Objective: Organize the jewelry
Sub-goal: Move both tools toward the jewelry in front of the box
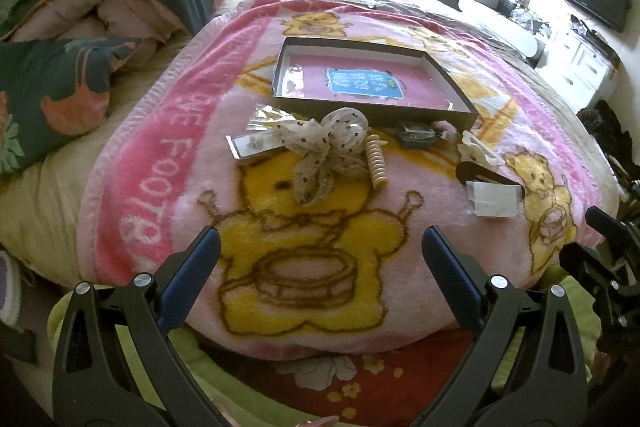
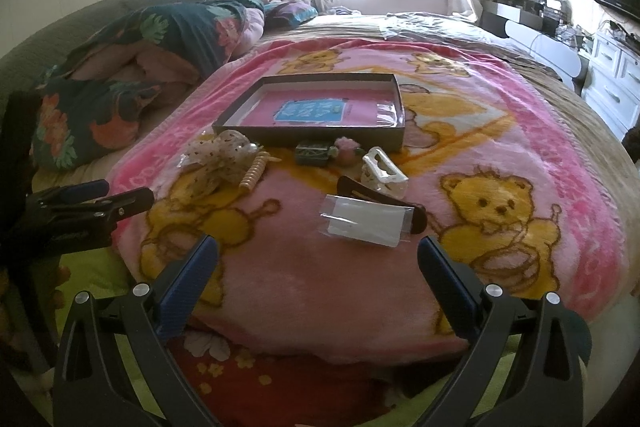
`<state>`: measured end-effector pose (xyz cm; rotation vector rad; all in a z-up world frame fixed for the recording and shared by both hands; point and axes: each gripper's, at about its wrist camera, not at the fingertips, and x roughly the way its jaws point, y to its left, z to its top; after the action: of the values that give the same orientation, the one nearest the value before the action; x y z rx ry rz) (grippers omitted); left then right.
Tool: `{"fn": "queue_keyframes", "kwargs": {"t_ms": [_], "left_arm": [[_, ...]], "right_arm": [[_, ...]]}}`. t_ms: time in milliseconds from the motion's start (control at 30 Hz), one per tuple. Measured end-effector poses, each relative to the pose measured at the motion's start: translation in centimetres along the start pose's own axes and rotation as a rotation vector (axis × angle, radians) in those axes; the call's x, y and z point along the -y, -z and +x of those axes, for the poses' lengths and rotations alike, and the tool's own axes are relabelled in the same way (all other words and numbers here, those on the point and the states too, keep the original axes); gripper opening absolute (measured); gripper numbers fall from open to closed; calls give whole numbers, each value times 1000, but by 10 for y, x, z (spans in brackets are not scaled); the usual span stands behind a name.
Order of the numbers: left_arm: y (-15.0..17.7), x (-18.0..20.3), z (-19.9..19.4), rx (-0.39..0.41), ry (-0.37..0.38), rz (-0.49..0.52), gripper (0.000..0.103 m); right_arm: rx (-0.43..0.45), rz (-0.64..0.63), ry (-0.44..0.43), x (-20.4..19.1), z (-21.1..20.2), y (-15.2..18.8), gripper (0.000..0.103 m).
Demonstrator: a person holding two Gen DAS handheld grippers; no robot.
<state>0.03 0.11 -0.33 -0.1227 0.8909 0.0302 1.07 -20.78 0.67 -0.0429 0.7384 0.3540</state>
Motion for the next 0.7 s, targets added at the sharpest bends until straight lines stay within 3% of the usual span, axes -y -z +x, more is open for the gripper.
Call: {"fn": "queue_keyframes", "kwargs": {"t_ms": [200, 467, 700], "left_arm": [[1, -12, 4, 36, -10, -23, 94], [-3, -35, 11, 51, 73, -131, 94], [-13, -54, 21, 1, 10, -145, 94]], "right_arm": [[-9, -16, -21, -5, 7, -2, 99], [-20, -28, -46, -9, 16, -9, 99], [-33, -38, -67, -7, 28, -22, 99]]}}
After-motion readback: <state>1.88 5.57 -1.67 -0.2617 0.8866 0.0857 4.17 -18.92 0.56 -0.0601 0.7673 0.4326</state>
